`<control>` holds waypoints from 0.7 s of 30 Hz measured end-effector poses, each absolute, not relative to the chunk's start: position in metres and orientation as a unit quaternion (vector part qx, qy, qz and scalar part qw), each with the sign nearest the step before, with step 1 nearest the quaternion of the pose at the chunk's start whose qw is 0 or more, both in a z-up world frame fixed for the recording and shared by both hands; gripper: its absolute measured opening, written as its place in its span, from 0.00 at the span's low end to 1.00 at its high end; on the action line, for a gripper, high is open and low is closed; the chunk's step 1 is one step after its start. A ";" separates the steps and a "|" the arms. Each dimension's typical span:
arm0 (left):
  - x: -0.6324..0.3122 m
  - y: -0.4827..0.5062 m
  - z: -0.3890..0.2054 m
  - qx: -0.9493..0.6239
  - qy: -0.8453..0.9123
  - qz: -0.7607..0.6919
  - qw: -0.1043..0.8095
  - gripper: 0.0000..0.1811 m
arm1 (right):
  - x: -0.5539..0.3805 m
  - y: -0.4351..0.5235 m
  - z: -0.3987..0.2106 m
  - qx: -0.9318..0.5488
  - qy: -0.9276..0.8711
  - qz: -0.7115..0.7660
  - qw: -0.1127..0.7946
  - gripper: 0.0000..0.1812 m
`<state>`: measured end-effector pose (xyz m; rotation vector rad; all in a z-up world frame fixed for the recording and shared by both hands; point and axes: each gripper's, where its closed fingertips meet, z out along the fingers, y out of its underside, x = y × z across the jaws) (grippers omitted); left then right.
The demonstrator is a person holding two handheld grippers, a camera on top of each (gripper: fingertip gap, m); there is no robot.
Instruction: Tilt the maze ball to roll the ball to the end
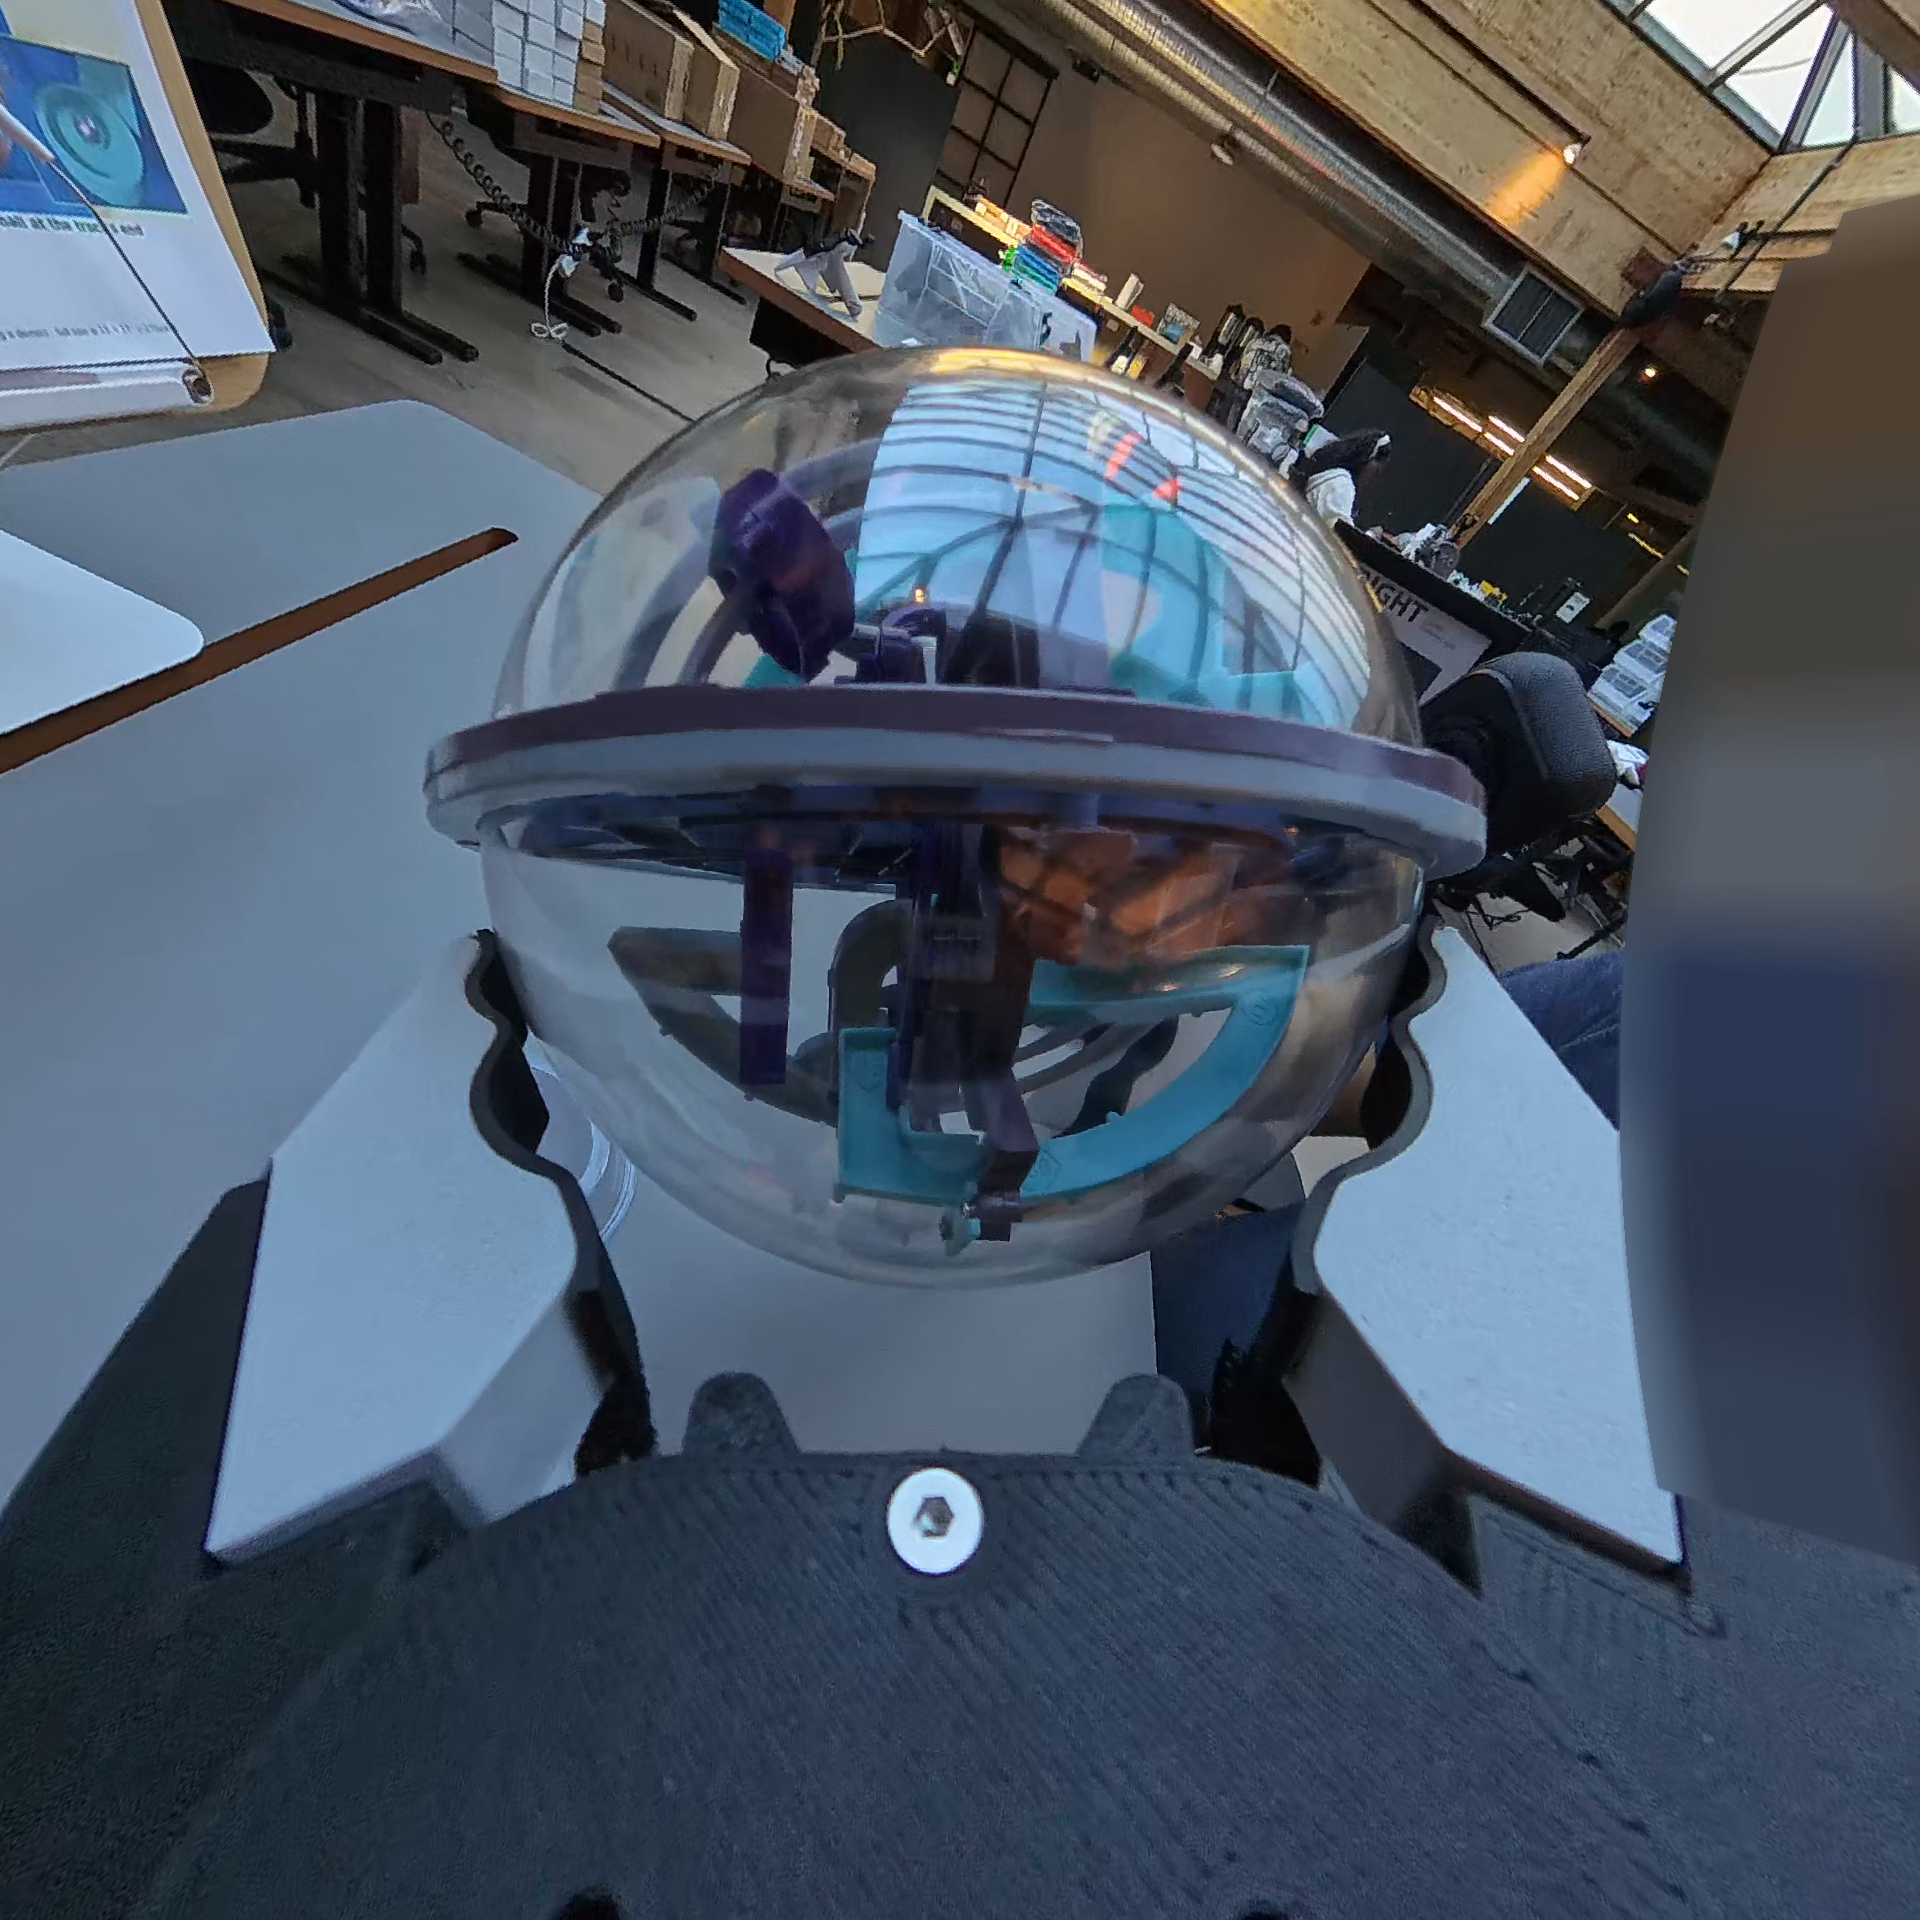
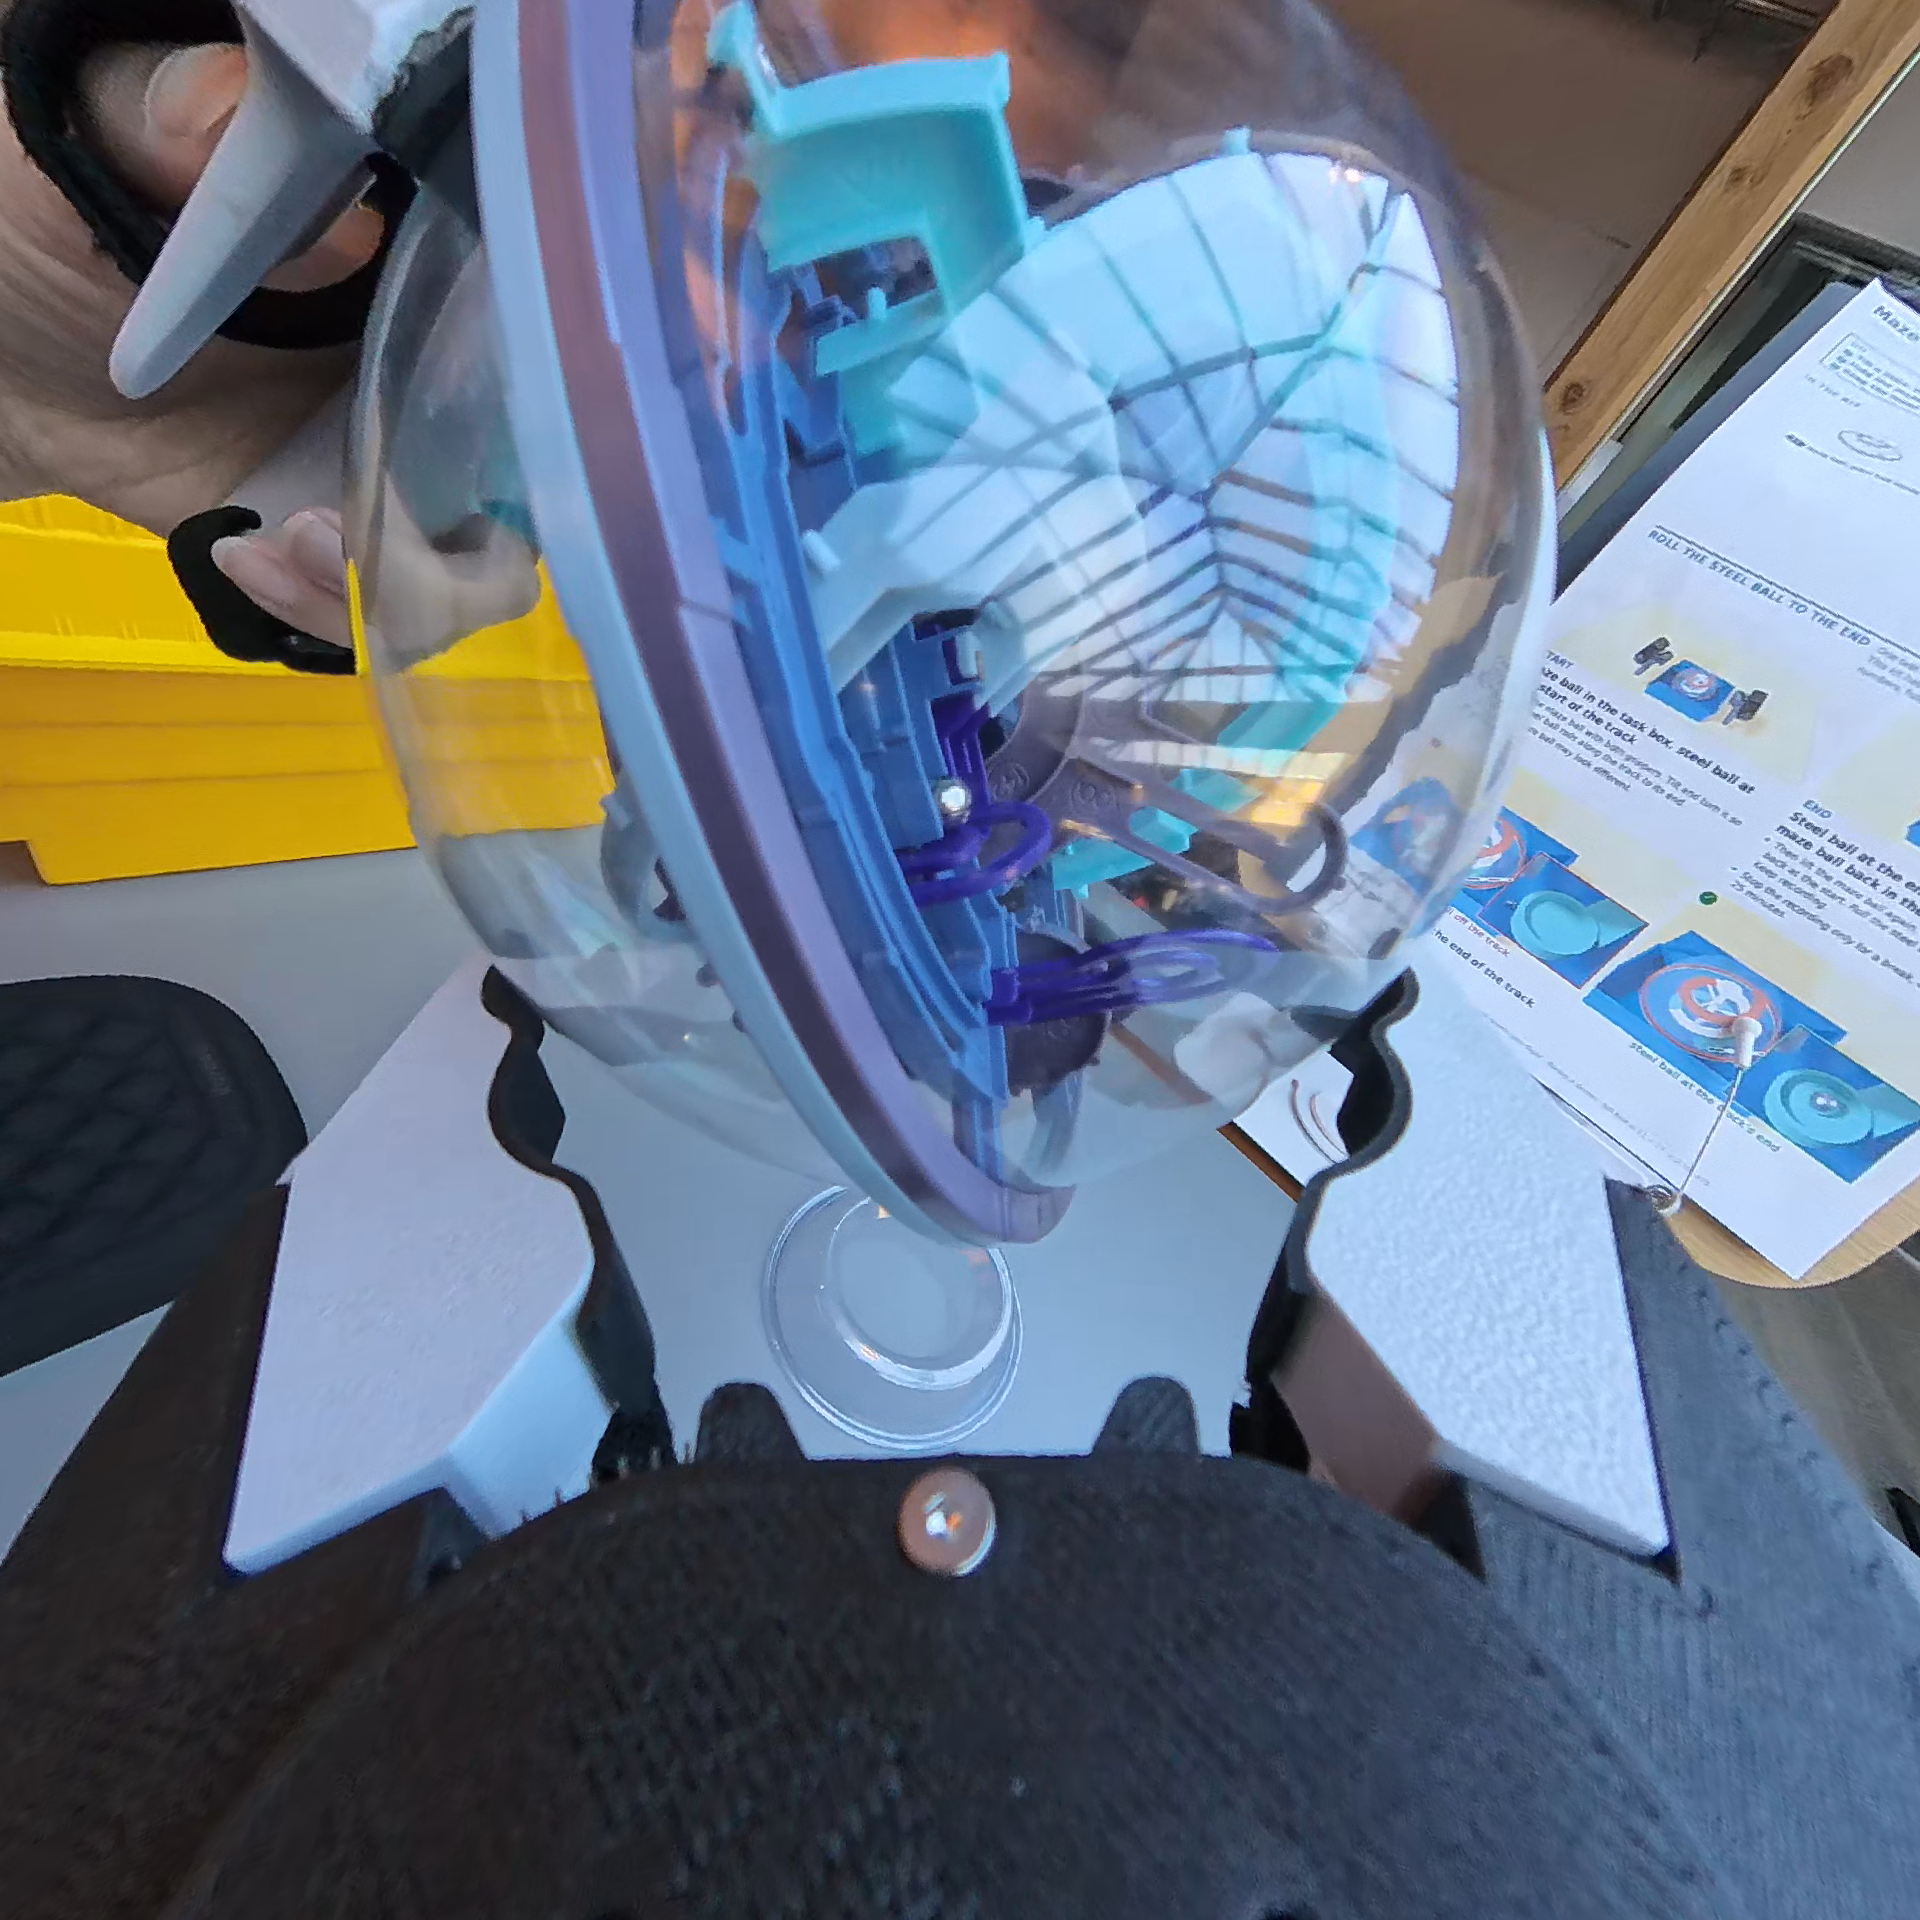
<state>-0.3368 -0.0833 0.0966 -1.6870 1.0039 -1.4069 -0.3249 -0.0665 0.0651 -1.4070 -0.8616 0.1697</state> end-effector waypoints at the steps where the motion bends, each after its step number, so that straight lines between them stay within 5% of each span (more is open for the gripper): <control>1: -0.337 -0.083 0.097 -0.654 0.389 -0.545 0.353 0.88 | -0.325 -0.067 0.066 -0.625 -0.382 0.077 0.676 0.85; 21: -0.336 -0.075 0.121 -0.651 0.376 -0.563 0.343 0.88 | -0.328 -0.063 0.087 -0.623 -0.331 0.101 0.702 0.85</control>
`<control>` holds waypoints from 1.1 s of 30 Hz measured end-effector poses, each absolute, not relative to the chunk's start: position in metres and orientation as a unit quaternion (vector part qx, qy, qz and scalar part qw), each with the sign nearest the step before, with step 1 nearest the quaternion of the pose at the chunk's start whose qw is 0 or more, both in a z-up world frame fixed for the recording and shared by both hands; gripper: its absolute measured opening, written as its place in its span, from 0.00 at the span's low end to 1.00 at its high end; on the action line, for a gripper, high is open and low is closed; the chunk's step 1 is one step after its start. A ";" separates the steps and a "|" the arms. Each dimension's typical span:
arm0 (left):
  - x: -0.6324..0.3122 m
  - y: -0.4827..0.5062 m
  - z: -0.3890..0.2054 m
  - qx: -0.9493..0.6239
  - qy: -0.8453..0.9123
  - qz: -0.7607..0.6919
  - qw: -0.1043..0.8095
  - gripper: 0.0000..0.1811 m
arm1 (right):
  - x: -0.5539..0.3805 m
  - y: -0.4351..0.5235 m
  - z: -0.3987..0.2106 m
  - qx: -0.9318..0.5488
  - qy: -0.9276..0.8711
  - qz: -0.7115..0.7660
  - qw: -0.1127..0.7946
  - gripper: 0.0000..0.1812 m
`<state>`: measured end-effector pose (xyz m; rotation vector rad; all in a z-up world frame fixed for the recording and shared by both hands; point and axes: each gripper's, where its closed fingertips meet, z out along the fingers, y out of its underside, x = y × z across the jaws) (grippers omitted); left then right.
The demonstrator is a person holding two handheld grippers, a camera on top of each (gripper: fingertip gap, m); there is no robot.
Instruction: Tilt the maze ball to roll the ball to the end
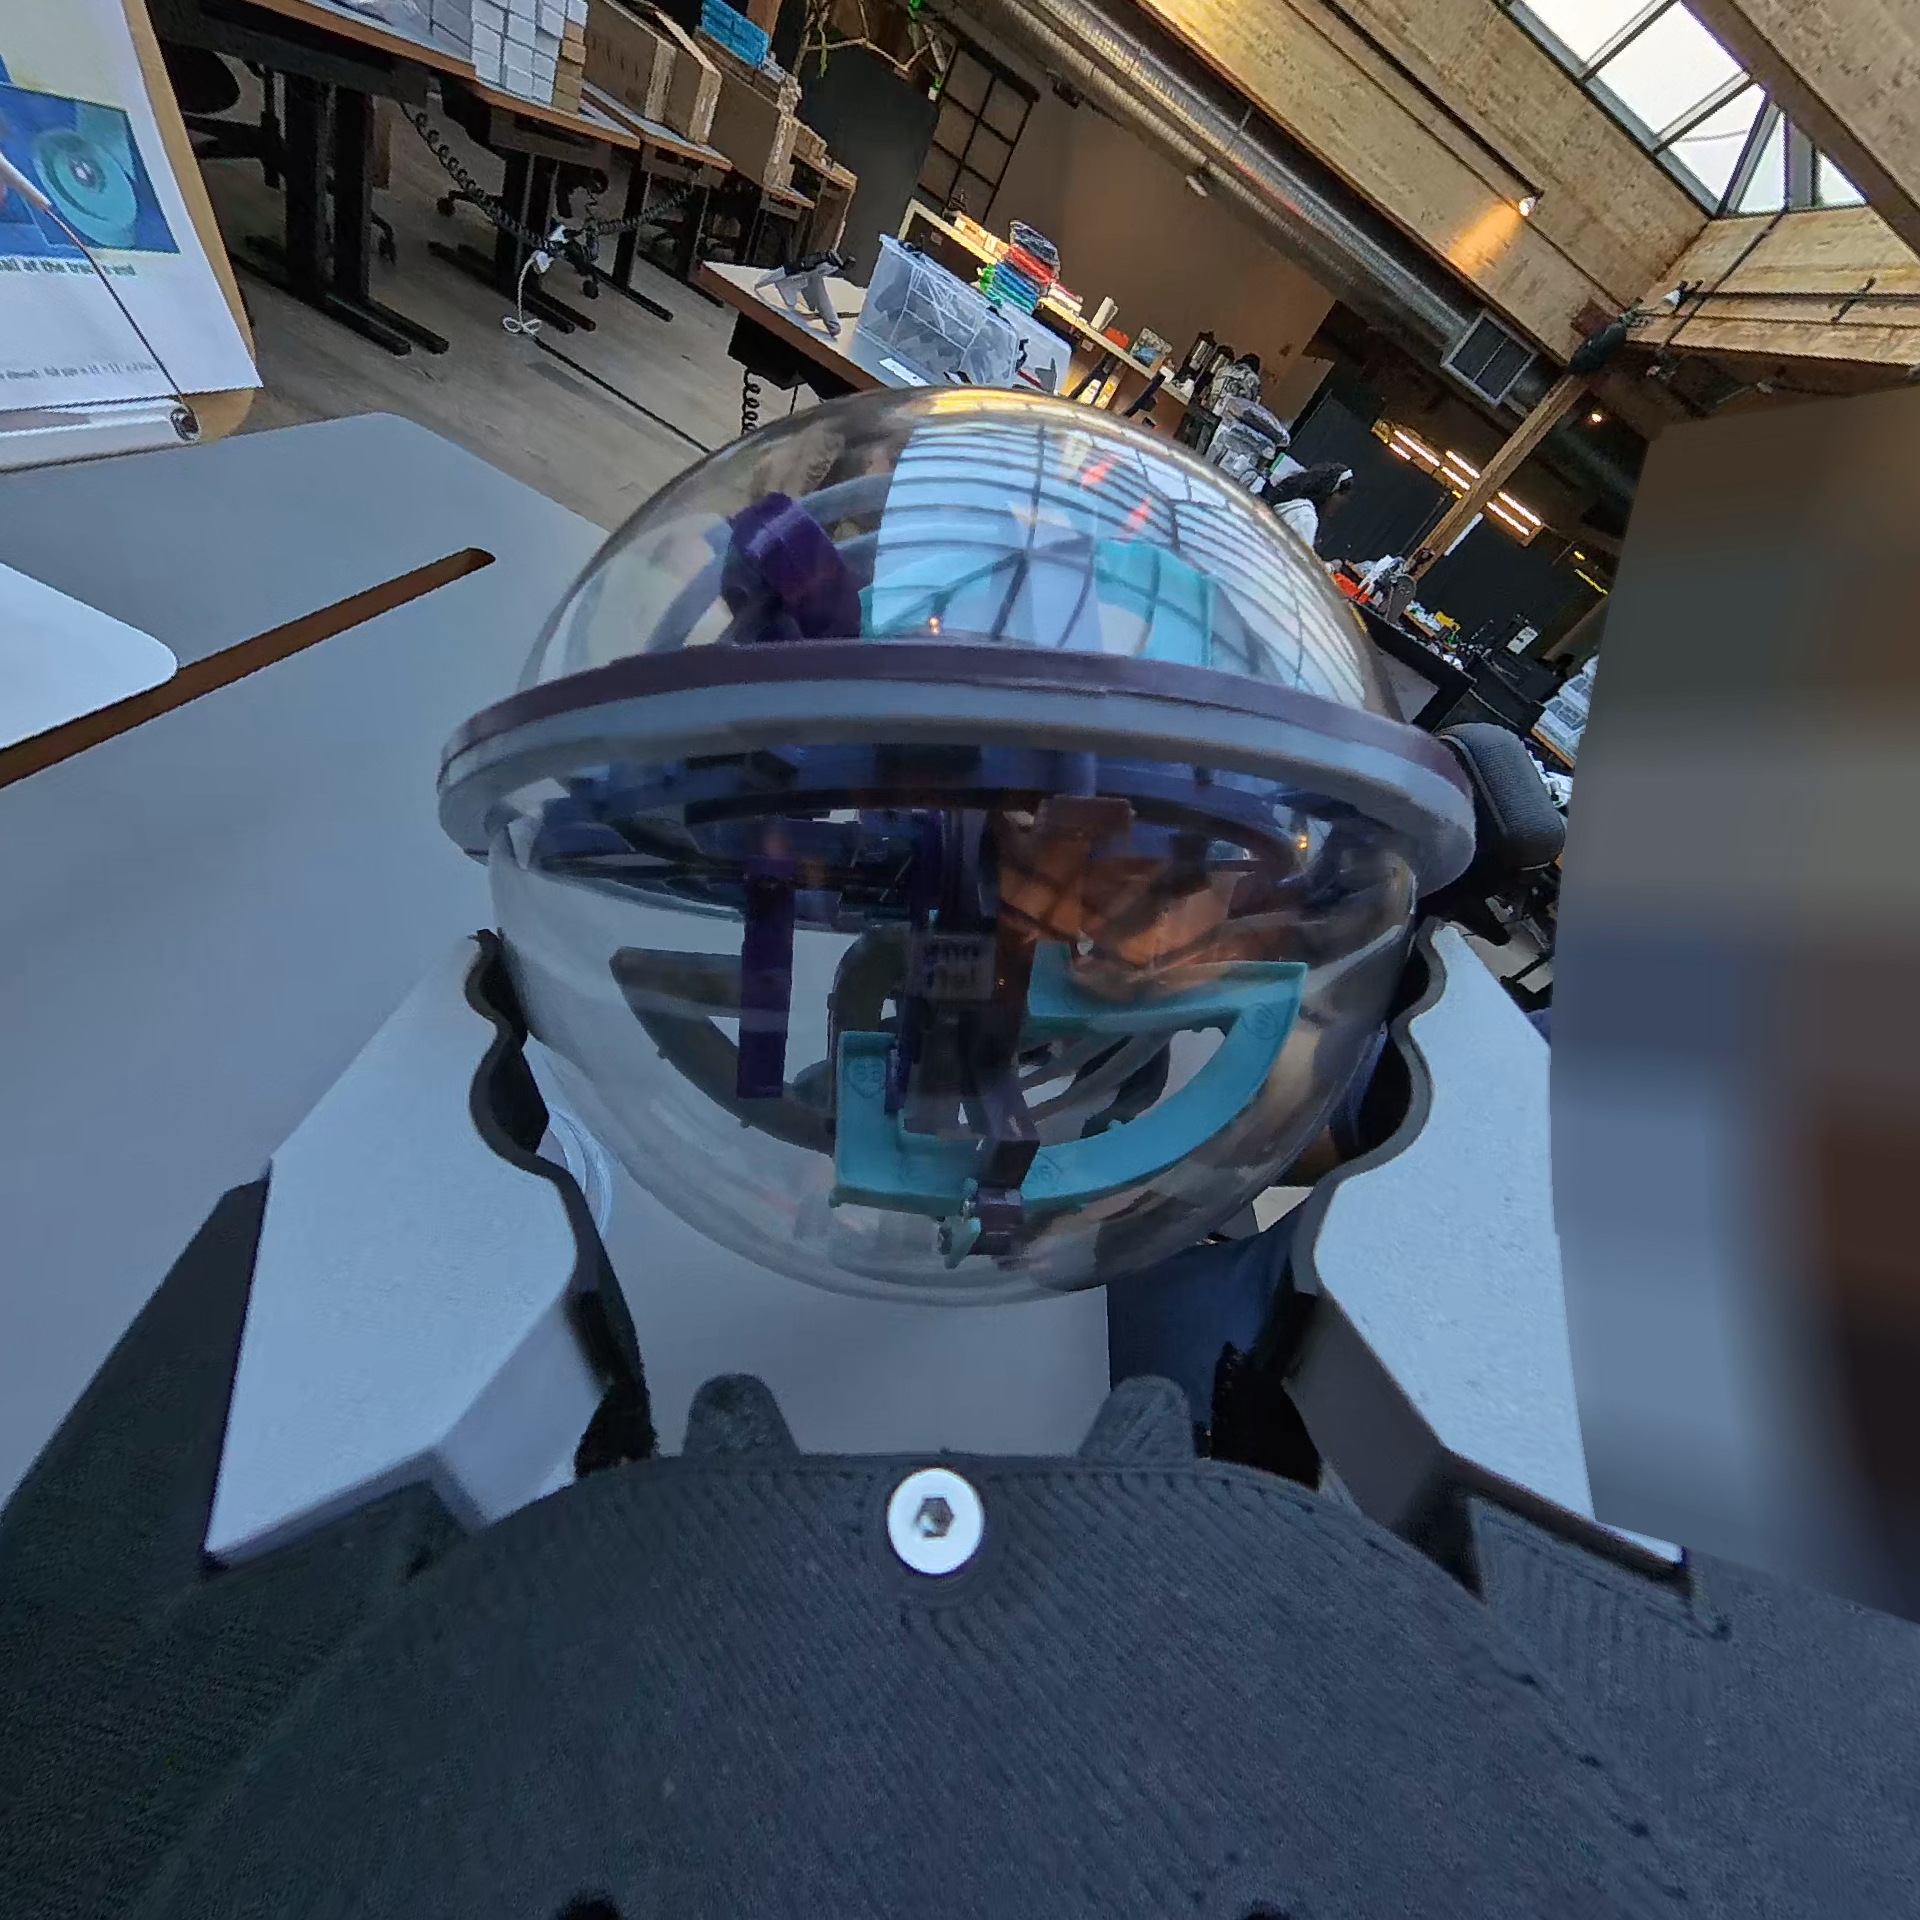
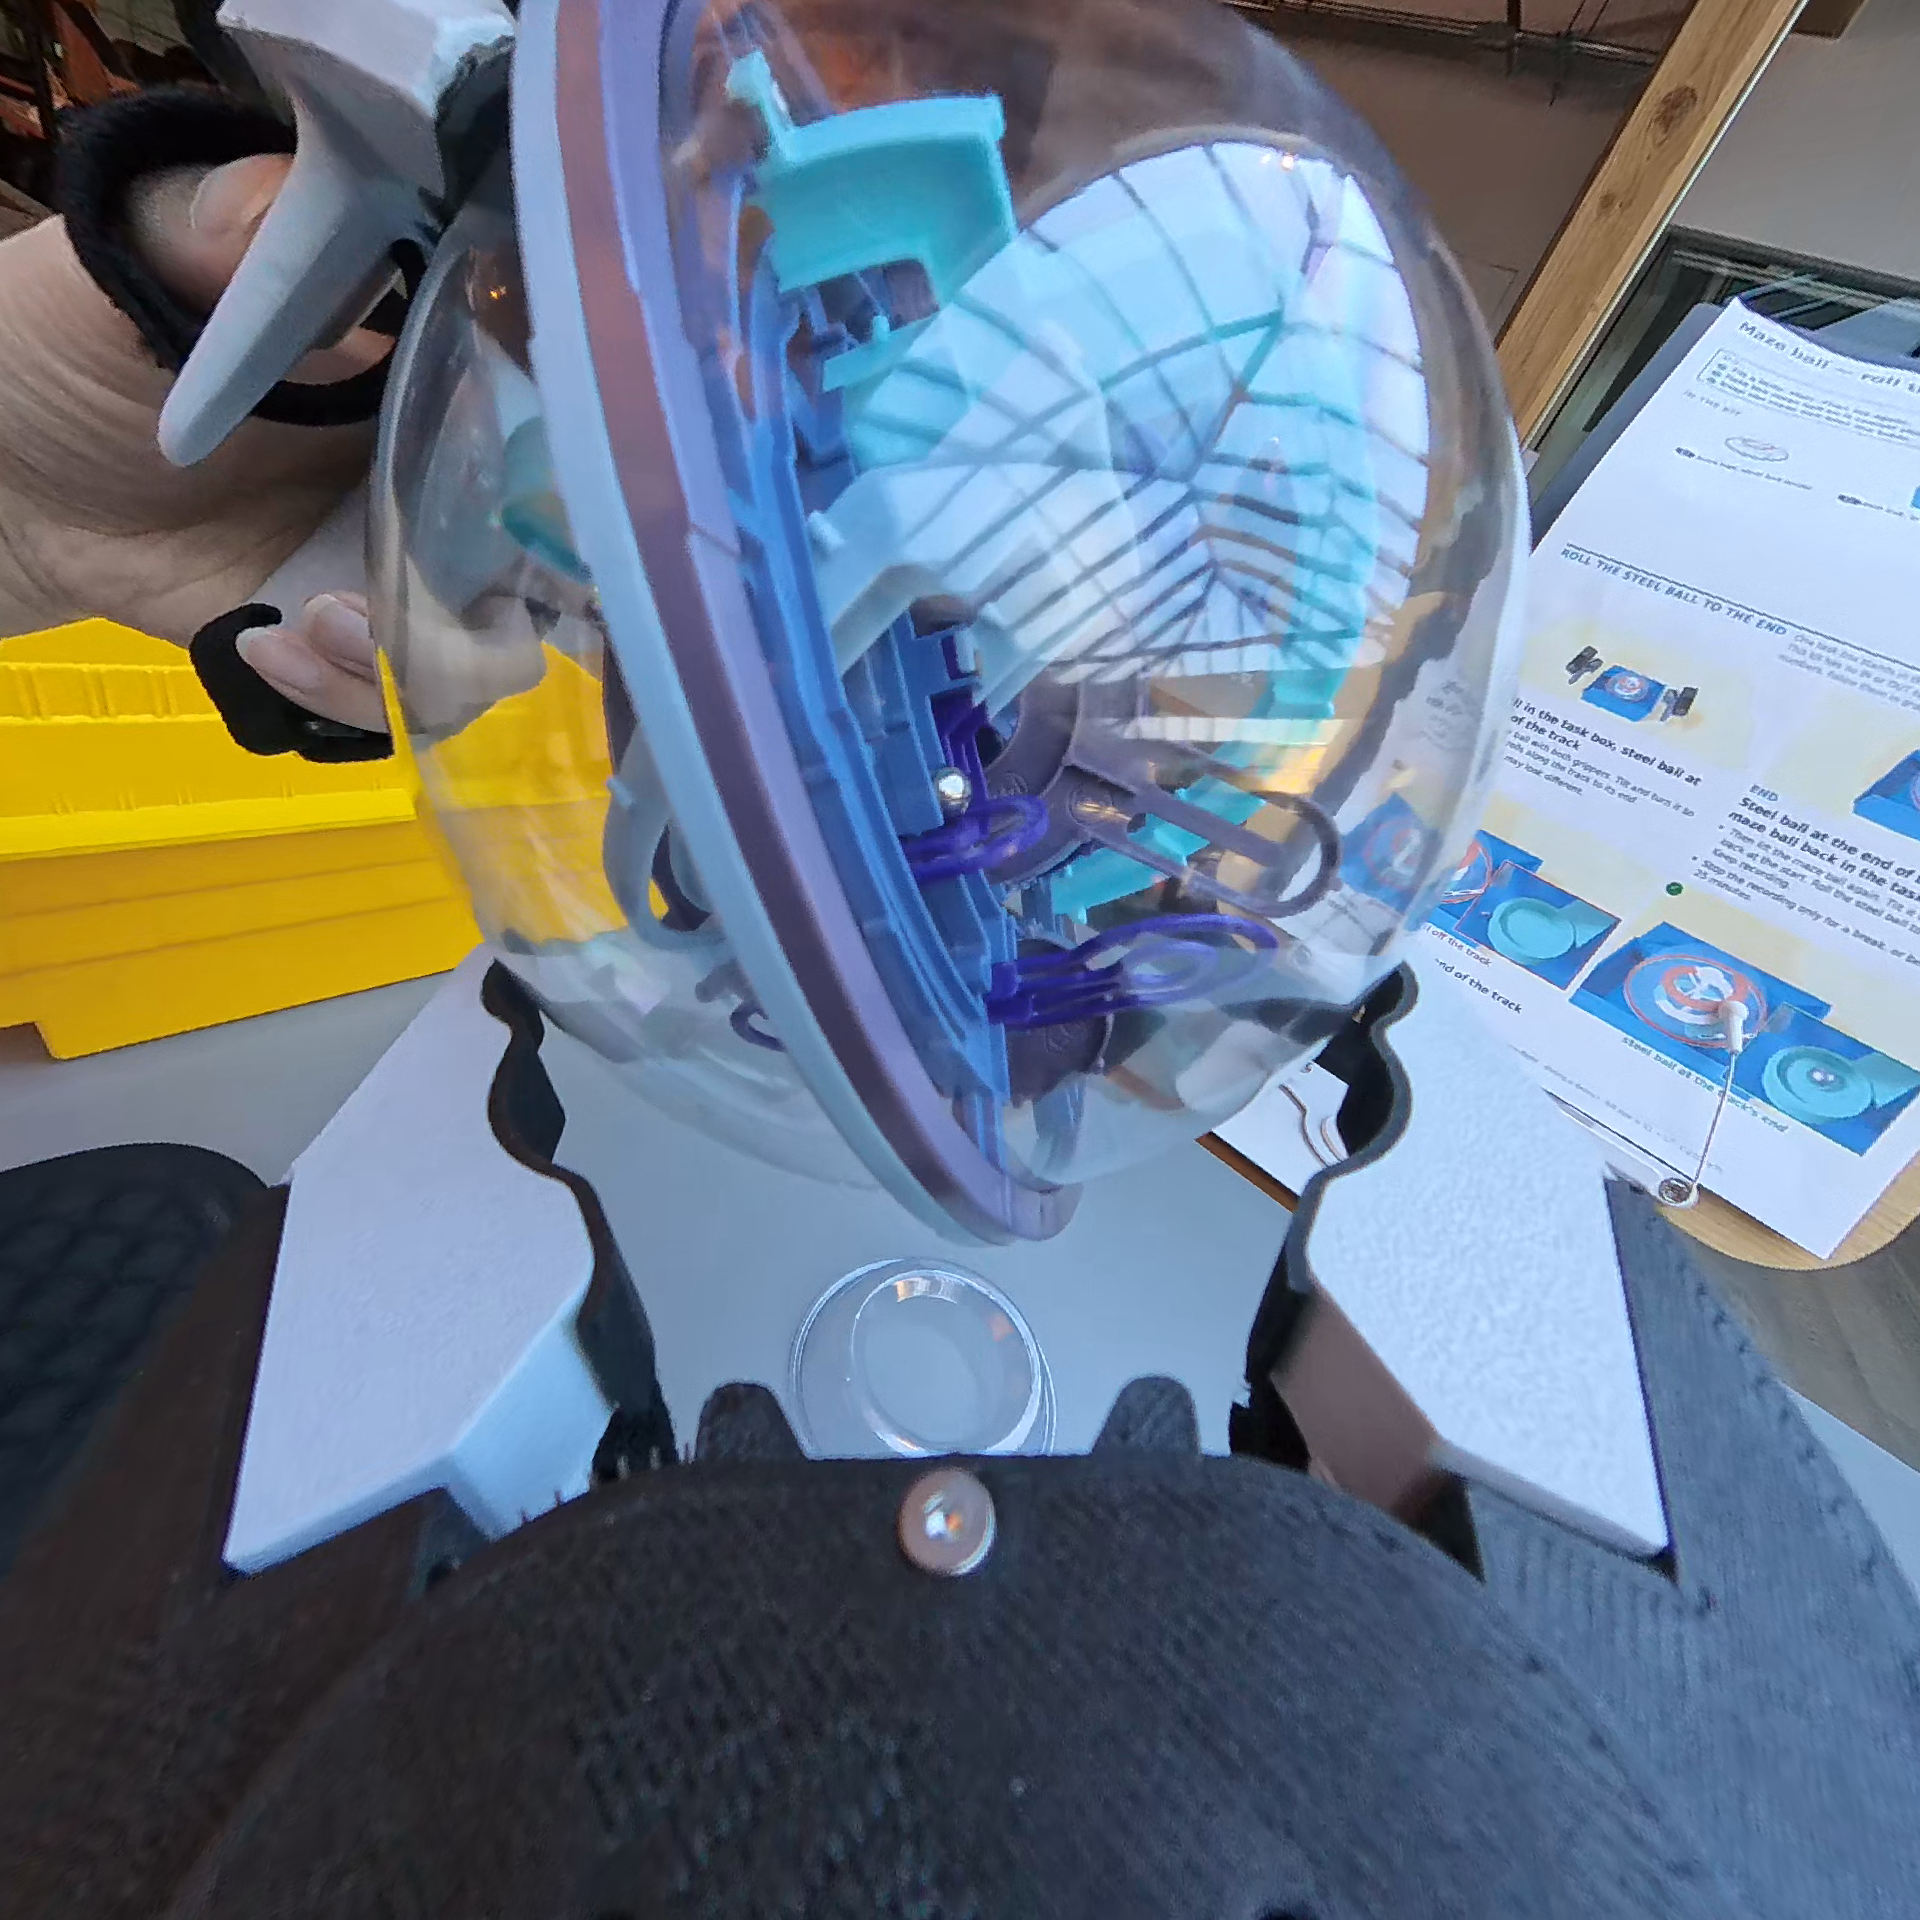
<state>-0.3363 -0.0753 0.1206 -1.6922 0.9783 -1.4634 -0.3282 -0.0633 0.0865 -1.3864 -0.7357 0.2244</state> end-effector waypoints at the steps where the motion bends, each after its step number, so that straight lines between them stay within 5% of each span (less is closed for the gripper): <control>1: -0.336 -0.075 0.121 -0.651 0.375 -0.565 0.342 0.88 | -0.328 -0.063 0.087 -0.623 -0.328 0.102 0.702 0.85; 33: -0.329 -0.059 0.145 -0.659 0.336 -0.589 0.324 0.88 | -0.321 -0.052 0.112 -0.636 -0.318 0.128 0.692 0.85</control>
